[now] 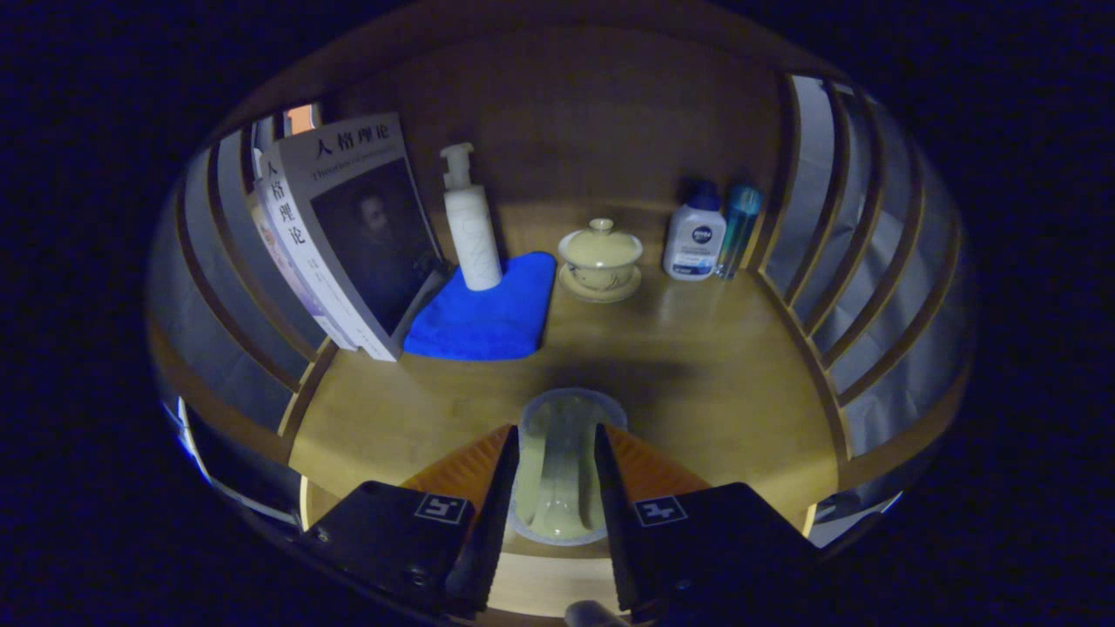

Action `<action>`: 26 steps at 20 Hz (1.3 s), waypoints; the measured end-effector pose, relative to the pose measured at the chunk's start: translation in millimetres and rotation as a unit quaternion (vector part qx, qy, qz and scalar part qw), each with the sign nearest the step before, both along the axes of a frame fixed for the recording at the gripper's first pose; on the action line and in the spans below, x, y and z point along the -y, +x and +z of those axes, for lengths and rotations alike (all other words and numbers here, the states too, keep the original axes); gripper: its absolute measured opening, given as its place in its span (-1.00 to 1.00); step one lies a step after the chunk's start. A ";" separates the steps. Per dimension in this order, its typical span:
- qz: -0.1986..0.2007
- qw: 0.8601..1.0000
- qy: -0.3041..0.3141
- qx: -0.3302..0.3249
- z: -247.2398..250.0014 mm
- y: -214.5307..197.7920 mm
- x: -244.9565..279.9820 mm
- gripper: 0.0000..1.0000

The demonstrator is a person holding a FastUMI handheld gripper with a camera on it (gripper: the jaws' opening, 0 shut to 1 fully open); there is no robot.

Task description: Pull open the drawer, take out the items inside it, and place them on the countertop above the cabinet.

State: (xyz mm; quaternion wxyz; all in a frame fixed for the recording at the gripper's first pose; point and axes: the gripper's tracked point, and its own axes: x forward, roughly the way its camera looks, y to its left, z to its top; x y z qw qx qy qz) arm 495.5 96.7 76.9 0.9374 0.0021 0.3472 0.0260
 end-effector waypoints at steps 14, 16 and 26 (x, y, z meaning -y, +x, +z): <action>0.040 0.970 -0.026 0.239 46.2 -143.0 -23.7 0.82; 0.031 0.961 -0.021 0.276 44.0 -168.0 -20.7 1.00; 0.017 0.943 0.017 0.332 3.7 -269.1 -16.4 1.00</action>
